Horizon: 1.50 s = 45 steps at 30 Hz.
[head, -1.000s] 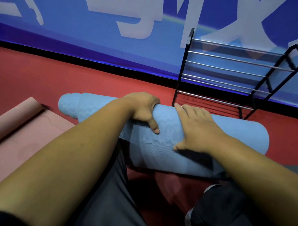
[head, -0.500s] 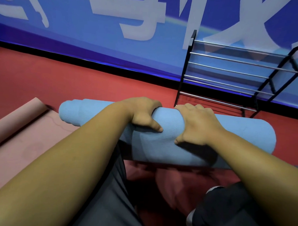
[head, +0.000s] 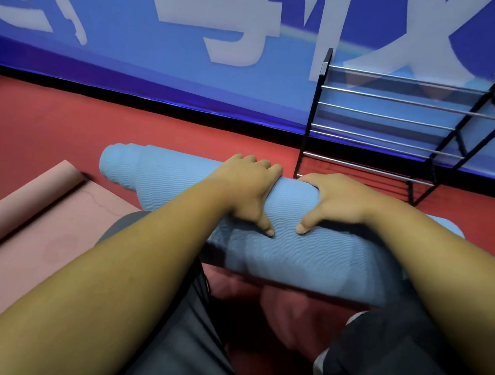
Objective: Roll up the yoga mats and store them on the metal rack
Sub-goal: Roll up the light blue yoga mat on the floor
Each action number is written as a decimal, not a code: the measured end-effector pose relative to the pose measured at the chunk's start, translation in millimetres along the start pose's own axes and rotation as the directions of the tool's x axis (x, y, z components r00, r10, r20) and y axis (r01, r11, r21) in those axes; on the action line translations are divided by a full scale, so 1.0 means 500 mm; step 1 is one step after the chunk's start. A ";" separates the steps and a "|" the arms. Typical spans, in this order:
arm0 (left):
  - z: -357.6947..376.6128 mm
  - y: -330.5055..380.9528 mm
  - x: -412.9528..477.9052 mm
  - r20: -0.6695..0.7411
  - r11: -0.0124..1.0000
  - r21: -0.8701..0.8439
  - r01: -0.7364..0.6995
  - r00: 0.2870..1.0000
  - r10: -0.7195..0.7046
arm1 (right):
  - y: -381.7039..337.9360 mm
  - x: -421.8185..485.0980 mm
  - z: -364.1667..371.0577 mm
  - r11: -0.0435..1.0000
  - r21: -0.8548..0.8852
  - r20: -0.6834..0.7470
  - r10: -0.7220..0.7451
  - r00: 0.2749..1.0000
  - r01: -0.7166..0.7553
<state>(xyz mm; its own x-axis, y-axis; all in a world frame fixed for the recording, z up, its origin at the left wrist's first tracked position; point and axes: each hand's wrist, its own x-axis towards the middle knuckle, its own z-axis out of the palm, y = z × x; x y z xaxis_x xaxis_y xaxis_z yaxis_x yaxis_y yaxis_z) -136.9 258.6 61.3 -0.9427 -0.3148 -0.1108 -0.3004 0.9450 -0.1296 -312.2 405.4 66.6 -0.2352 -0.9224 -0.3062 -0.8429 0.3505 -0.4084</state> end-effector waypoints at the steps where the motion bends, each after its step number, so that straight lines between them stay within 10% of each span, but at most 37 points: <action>1: -0.001 -0.003 -0.001 0.018 0.999 -0.035 0.007 1.000 -0.007 | -0.001 -0.002 0.002 1.000 0.009 0.003 -0.007 1.000 0.007; 16: -0.018 -0.063 0.002 0.329 0.881 -0.409 0.239 0.939 -0.101 | -0.029 -0.035 0.081 0.864 -0.503 -0.159 -0.058 0.986 -0.030; 24: -0.010 -0.059 0.002 0.366 0.868 -0.441 0.228 0.929 -0.058 | -0.016 -0.019 0.050 0.904 -0.428 -0.129 -0.075 0.989 0.013; 34: 0.000 0.003 -0.007 0.133 1.000 0.020 0.002 0.991 -0.004 | 0.029 -0.001 0.008 0.999 0.042 0.069 -0.006 0.998 0.003; 45: -0.010 -0.028 -0.006 0.251 0.974 -0.207 0.097 0.967 -0.042 | 0.008 -0.014 0.020 0.998 -0.002 0.095 -0.066 0.993 0.067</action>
<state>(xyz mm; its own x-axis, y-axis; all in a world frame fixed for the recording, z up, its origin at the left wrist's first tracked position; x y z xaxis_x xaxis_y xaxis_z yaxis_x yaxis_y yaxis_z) -130.4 246.9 68.3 -0.8622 -0.3669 -0.3492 -0.4135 0.9080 0.0670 -309.0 415.0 58.6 -0.1319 -0.9241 -0.3586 -0.8577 0.2878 -0.4261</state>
